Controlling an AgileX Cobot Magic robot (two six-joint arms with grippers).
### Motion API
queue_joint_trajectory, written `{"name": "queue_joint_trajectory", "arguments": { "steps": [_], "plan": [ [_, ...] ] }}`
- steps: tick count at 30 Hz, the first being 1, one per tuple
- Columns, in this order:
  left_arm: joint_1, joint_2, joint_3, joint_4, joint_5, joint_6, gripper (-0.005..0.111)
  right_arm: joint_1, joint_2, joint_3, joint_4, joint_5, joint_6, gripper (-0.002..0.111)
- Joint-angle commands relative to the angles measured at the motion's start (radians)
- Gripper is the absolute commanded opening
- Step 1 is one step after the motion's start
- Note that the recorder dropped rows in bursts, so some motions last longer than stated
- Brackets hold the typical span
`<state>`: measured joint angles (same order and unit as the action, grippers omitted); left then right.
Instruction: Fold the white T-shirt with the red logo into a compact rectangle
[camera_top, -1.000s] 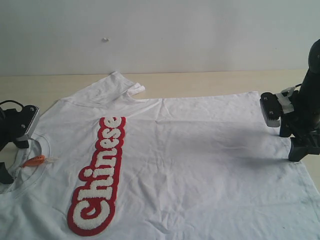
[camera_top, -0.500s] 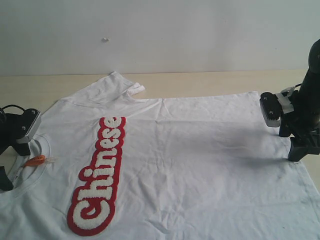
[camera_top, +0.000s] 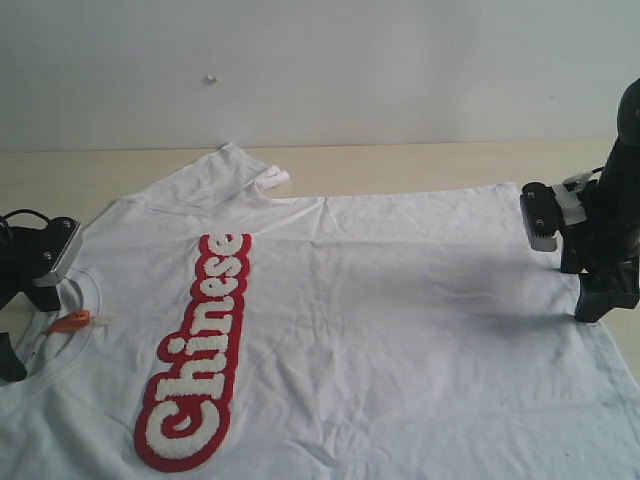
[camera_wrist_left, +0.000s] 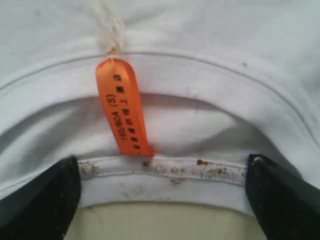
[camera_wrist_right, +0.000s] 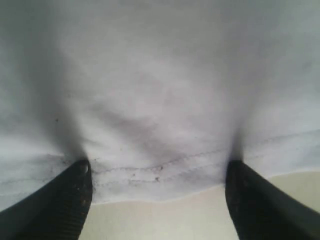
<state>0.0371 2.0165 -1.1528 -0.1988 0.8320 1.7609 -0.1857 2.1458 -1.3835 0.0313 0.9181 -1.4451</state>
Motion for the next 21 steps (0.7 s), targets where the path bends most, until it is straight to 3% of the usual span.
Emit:
{"name": "queue_joint_trajectory", "arguments": {
  "steps": [1, 21],
  "plan": [
    [-0.003, 0.022, 0.009, 0.002, -0.045, -0.012, 0.086, 0.000, 0.031, 0.008, 0.018, -0.083, 0.010, 0.071],
    [-0.003, 0.022, 0.009, 0.000, -0.071, -0.016, 0.086, 0.000, 0.031, 0.008, 0.022, -0.083, 0.010, 0.071]
  ]
}}
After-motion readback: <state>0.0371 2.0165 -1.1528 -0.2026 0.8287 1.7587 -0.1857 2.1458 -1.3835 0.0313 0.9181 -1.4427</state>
